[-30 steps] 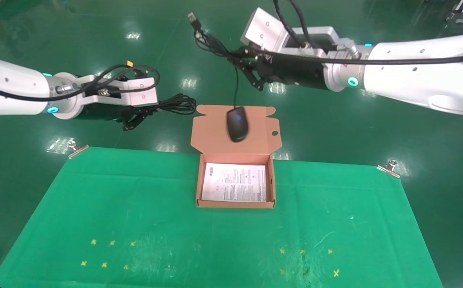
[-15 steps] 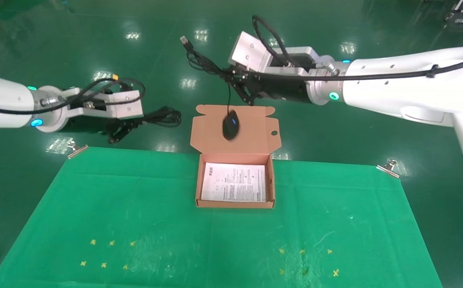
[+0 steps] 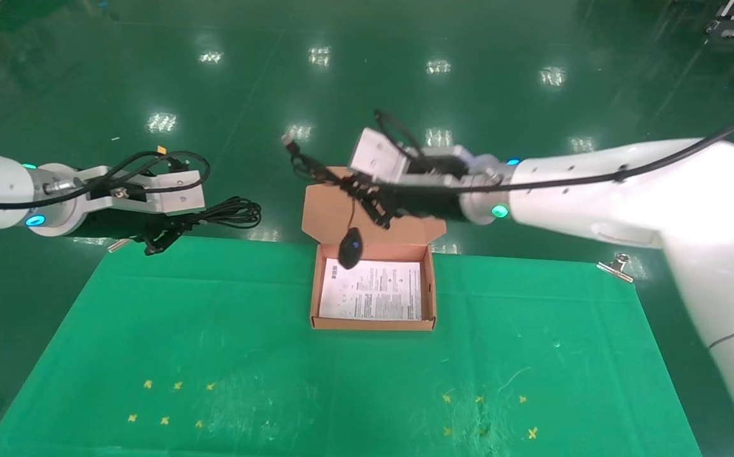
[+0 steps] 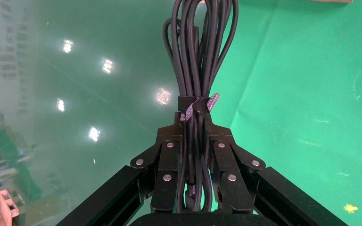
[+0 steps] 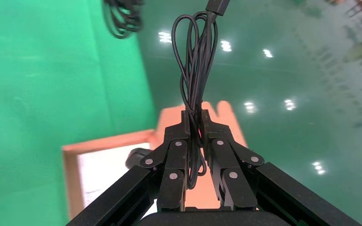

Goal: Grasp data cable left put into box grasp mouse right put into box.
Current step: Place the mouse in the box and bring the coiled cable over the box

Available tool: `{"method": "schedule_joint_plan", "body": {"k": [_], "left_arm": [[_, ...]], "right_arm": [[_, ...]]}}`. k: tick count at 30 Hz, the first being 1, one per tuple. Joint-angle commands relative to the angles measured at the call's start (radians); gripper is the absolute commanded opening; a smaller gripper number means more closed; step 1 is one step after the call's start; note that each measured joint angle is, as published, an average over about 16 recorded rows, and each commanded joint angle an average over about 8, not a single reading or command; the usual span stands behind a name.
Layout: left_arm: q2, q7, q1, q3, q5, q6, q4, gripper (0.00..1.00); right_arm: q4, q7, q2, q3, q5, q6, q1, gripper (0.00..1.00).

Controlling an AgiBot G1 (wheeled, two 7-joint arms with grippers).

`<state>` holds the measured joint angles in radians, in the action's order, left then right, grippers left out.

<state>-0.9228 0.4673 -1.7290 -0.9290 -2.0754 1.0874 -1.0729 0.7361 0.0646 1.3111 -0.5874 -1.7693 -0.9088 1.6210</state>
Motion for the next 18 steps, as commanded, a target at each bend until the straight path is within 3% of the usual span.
{"method": "schedule_joint_plan", "body": {"k": [1, 18], "left_arm": [[0.002, 0.008, 0.002, 0.000, -0.004, 0.001, -0.008, 0.00], [0.005, 0.019, 0.005, -0.001, -0.010, 0.002, -0.021, 0.00]], "right_arm": [[-0.007, -0.001, 0.013, -0.006, -0.002, -0.001, -0.009, 0.00], [-0.160, 0.019, 0.013, -0.051, 0.012, 0.040, -0.046, 0.00]]}}
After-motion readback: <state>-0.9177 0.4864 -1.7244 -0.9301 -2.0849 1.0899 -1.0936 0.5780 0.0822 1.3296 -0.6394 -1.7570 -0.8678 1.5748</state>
